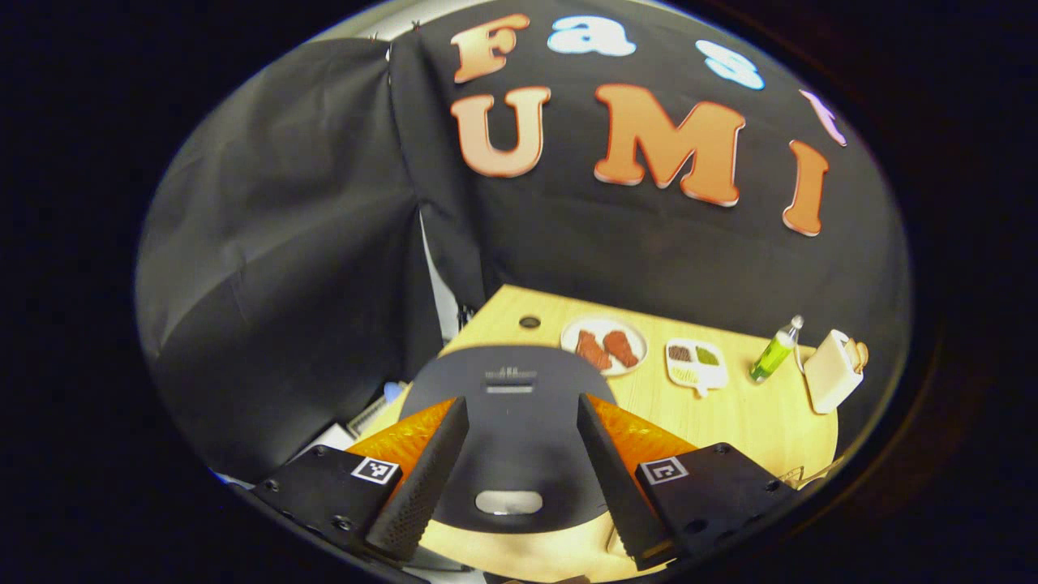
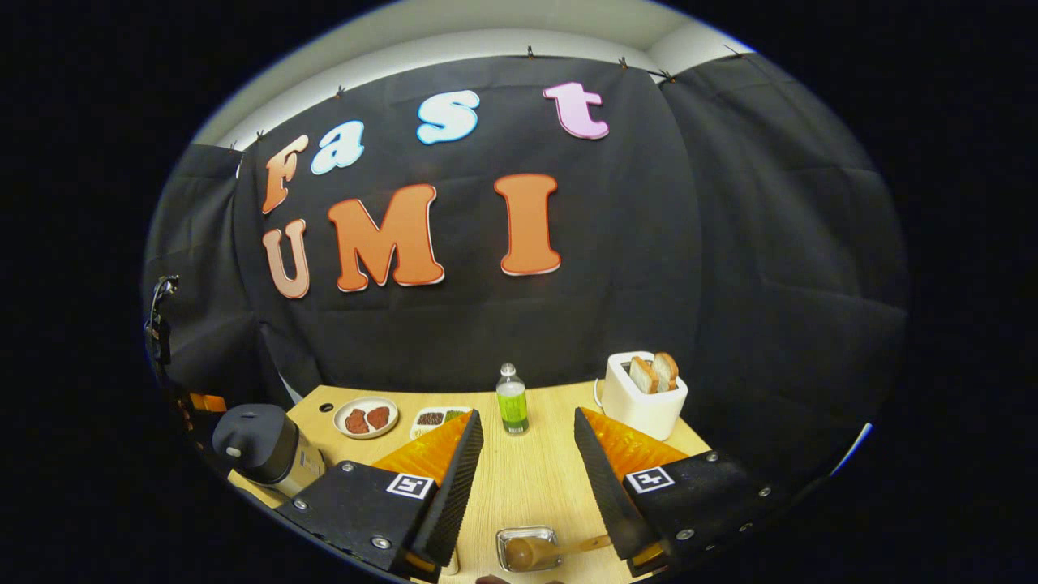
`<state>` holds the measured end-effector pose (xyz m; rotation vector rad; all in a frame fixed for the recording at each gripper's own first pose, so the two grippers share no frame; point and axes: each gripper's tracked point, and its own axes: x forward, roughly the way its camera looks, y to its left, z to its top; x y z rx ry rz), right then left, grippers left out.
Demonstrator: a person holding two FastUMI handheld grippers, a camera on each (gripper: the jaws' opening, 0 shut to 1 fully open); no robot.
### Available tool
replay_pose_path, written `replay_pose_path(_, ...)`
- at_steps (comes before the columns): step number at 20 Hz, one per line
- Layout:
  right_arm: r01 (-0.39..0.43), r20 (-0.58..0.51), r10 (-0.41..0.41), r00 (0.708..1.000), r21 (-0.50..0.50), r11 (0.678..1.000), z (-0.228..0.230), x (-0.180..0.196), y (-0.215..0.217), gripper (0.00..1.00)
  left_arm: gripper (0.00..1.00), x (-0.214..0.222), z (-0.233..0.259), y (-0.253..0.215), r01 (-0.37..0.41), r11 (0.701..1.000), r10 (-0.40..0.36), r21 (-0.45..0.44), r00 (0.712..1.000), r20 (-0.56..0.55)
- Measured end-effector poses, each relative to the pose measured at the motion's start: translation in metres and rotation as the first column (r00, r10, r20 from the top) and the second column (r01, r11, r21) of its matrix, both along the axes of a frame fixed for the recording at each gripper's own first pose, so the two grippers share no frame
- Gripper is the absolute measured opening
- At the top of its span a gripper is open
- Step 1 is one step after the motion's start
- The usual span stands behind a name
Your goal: Close the left gripper, press the button to open the rice cooker; take a wooden spoon from the chopstick holder with the right hand, scoop a spoonful of rice and pour it into the rice cooker, then put the wooden spoon back into the chopstick holder.
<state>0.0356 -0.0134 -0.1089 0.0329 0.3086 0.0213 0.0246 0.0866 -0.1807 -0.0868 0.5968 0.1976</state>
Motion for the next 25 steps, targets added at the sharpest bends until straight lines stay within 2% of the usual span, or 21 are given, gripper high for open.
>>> replay_pose_path(2, -0.017, 0.063, 0.018, 0.998, -0.018, 1.0, 0.024, 0.002, 0.009, 0.71, 0.92, 0.005, 0.04, -0.005, 0.03, 0.998, -0.036, 0.049, 0.991, 0.129)
replay_pose_path(5, -0.047, 0.127, 0.052, 0.991, -0.044, 0.998, 0.047, 0.003, 0.022, 0.71, 0.92, 0.009, 0.089, -0.017, 0.063, 0.989, -0.099, 0.133, 0.954, 0.284)
replay_pose_path(9, -0.073, 0.163, 0.08, 0.983, -0.053, 0.996, 0.062, 0.002, 0.029, 0.71, 0.92, 0.003, 0.13, -0.036, 0.087, 0.98, -0.152, 0.178, 0.904, 0.399)
replay_pose_path(12, -0.077, 0.17, 0.085, 0.982, -0.054, 0.996, 0.062, 0.003, 0.028, 0.72, 0.93, 0.0, 0.153, -0.04, 0.079, 0.98, -0.159, 0.185, 0.867, 0.472)
replay_pose_path(14, -0.08, 0.177, 0.086, 0.98, -0.038, 0.996, 0.062, 0.002, 0.031, 0.72, 0.94, 0.002, 0.156, -0.052, 0.082, 0.979, -0.167, 0.185, 0.848, 0.503)
replay_pose_path(17, -0.092, 0.187, 0.096, 0.978, -0.028, 0.995, 0.059, 0.002, 0.034, 0.71, 0.95, 0.0, 0.148, -0.06, 0.101, 0.965, -0.211, 0.243, 0.848, 0.486)
replay_pose_path(19, -0.099, 0.194, 0.105, 0.975, -0.039, 0.994, 0.058, 0.001, 0.036, 0.71, 0.96, -0.003, 0.154, -0.07, 0.114, 0.958, -0.235, 0.262, 0.836, 0.495)
replay_pose_path(25, -0.114, 0.212, 0.119, 0.97, -0.036, 0.993, 0.059, -0.002, 0.044, 0.72, 0.99, -0.009, 0.159, -0.088, 0.155, 0.961, -0.254, 0.227, 0.82, 0.513)
